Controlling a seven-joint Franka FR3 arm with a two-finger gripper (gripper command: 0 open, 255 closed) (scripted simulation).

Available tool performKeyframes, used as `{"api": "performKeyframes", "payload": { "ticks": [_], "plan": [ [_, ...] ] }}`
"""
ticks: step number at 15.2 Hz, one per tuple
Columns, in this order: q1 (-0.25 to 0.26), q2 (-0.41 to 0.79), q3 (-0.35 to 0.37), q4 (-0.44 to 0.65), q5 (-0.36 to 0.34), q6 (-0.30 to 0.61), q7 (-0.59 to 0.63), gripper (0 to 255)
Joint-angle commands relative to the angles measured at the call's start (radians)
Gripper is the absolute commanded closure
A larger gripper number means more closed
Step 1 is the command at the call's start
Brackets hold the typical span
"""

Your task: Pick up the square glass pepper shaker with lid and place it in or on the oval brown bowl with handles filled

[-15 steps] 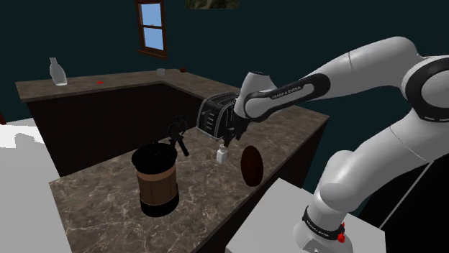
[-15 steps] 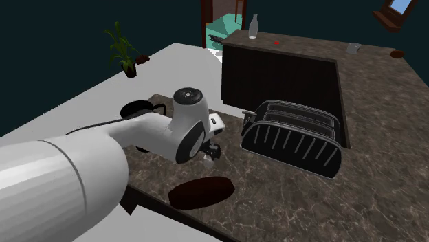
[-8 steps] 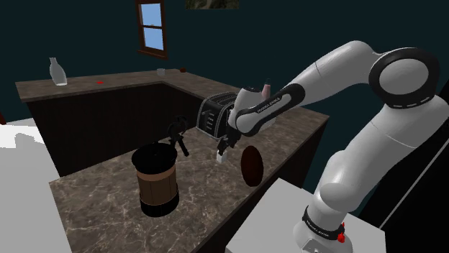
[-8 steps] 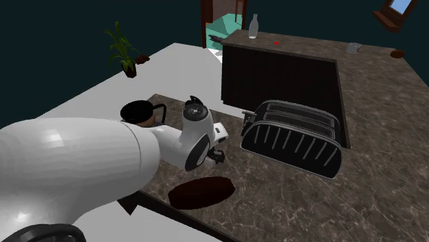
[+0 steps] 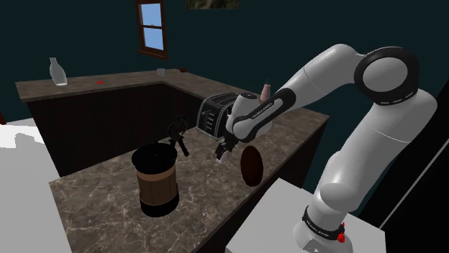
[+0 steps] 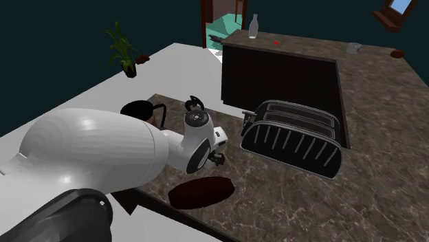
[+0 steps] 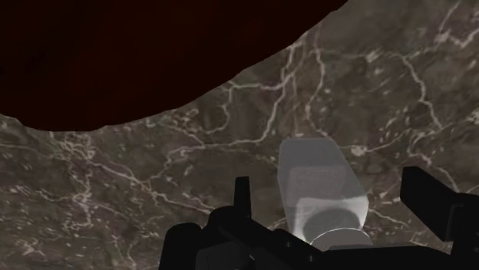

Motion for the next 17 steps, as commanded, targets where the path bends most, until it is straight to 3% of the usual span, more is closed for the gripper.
{"api": "performKeyframes", "payload": {
  "ticks": [1,4,5,14,17],
  "plan": [
    [0.0,0.001,0.0,0.0,0.0,0.002,0.0,0],
    [0.0,0.001,0.0,0.0,0.0,0.001,0.0,0],
    [0.0,0.001,0.0,0.0,0.0,0.001,0.0,255],
    [0.0,0.001,0.0,0.0,0.0,0.002,0.0,255],
    [-0.003,-0.036,0.002,0.012,-0.008,-0.047,0.007,255]
  ]
}}
